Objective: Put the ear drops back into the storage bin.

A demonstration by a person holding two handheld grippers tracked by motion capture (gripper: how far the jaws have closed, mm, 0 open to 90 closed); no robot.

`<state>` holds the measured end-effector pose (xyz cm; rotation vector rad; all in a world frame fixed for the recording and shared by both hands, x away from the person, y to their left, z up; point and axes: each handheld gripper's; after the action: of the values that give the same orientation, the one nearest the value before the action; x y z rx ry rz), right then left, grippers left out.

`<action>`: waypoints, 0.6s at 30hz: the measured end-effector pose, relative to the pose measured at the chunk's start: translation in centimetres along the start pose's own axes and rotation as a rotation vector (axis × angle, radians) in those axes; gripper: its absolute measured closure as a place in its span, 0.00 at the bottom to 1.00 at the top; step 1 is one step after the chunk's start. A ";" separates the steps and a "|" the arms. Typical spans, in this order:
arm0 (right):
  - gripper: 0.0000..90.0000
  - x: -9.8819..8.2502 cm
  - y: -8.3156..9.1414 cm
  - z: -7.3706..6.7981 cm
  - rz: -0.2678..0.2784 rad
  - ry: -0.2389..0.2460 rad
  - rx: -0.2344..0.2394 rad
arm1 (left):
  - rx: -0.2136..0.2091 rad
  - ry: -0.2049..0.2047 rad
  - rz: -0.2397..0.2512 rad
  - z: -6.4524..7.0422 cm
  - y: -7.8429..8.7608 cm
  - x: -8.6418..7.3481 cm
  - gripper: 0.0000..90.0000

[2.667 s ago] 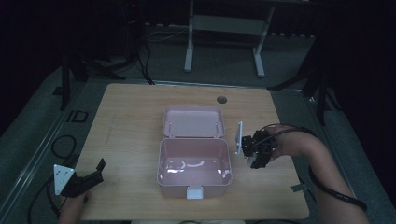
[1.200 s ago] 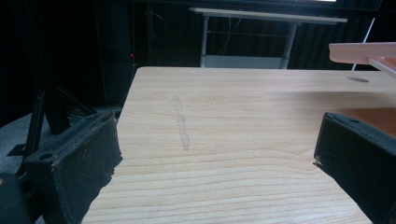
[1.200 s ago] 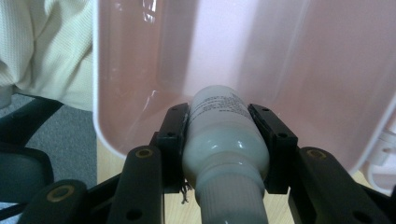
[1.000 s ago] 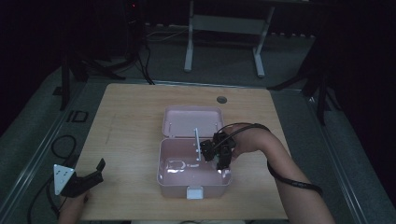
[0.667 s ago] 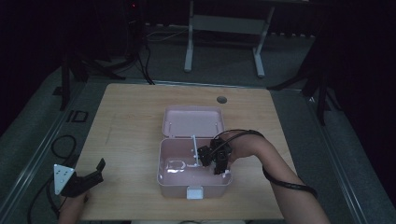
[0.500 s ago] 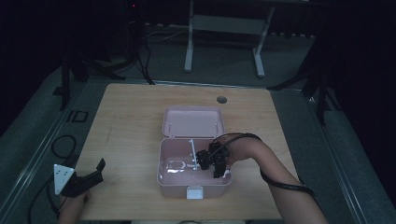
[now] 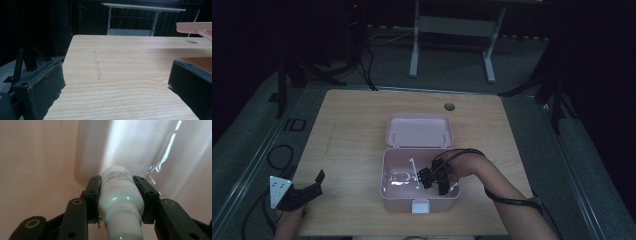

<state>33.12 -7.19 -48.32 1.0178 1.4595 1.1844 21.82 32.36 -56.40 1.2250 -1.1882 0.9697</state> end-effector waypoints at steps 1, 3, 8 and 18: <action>0.66 0.0 -0.1 0.0 -0.003 0.001 0.003 | 0.001 -0.001 0.000 0.0 0.0 0.0 0.00; 0.66 0.0 -0.3 -0.1 -0.015 0.000 -0.010 | 0.000 -0.001 0.000 0.0 0.0 0.0 0.00; 0.66 -0.1 -0.3 0.0 0.001 -0.010 -0.010 | -0.001 -0.002 0.001 0.0 0.0 0.0 0.00; 0.65 0.2 -0.7 0.0 -0.039 -0.017 -0.031 | -0.002 -0.004 -0.001 0.0 0.0 0.0 0.00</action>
<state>33.06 -7.17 -49.07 0.9718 1.4369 1.1647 21.83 32.33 -56.40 1.2260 -1.1914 0.9660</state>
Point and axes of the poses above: each handheld gripper's, and its own axes: y roughly backward along the jaws, x roughly out of its top, z roughly to its right, and after that the axes turned 6 degrees about -y, right-handed
